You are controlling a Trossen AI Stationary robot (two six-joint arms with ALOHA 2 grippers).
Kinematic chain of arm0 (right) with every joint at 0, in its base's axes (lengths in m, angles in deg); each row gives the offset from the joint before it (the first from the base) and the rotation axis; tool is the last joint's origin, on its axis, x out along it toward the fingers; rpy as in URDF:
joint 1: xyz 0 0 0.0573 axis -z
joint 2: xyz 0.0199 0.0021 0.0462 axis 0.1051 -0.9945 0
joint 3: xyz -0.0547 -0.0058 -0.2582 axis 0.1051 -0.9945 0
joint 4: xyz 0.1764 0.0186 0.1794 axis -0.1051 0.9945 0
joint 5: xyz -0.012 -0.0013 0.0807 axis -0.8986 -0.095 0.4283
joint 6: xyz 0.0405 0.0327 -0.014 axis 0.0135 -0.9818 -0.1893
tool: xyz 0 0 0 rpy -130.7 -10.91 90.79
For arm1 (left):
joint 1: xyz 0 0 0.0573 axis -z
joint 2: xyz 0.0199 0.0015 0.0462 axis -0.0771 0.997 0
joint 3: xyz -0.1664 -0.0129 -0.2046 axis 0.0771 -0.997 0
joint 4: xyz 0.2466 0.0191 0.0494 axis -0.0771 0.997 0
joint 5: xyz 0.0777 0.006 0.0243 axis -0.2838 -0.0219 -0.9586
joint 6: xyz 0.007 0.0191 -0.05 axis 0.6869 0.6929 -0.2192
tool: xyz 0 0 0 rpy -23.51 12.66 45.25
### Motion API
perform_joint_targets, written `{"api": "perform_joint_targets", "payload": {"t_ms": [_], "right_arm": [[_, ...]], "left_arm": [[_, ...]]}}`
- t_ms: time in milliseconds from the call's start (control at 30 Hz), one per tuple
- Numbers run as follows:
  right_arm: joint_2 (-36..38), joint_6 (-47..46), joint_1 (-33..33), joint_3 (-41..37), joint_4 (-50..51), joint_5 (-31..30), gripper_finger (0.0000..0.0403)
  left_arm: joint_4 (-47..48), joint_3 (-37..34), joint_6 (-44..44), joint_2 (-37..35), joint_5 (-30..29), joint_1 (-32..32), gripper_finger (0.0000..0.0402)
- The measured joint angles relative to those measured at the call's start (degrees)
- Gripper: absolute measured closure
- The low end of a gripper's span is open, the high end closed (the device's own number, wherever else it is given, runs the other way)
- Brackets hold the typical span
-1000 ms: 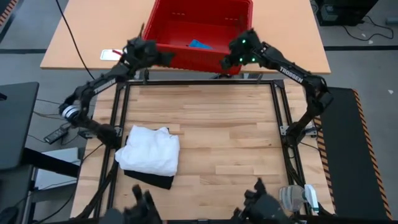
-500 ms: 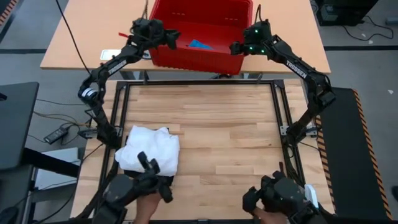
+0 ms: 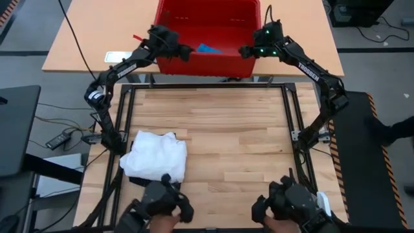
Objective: Fold laundry
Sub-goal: Fold the blue short
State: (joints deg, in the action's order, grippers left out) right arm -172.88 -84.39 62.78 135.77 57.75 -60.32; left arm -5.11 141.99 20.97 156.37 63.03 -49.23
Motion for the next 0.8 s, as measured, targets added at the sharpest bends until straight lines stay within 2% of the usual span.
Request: {"api": "perform_joint_targets", "payload": {"t_ms": [167, 333, 500, 667, 800], "right_arm": [[-1.65, 1.08, -1.61, 0.06, -7.97, -4.97, 0.022], [-2.57, 6.62, -3.09, 0.09, -3.9, -11.38, 0.022], [-4.33, 12.46, -3.18, -0.03, 3.38, -10.31, 0.022], [-5.96, 19.45, -3.34, -0.03, 1.47, -11.77, 0.022], [-9.04, 25.47, -3.93, 0.08, -5.94, -12.35, 0.0218]], "left_arm": [[7.17, 0.19, 3.5, -0.27, 0.19, 3.89, 0.0222], [10.47, -0.09, 7.64, -0.73, 2.06, 6.21, 0.0222], [17.91, -0.25, 12.2, -0.59, 10.7, 7.49, 0.0229], [25.22, -0.25, 13.93, -0.6, 12.34, 9.16, 0.0246], [25.41, -0.2, 14.27, -0.7, 11.32, 9.43, 0.0258]]}}
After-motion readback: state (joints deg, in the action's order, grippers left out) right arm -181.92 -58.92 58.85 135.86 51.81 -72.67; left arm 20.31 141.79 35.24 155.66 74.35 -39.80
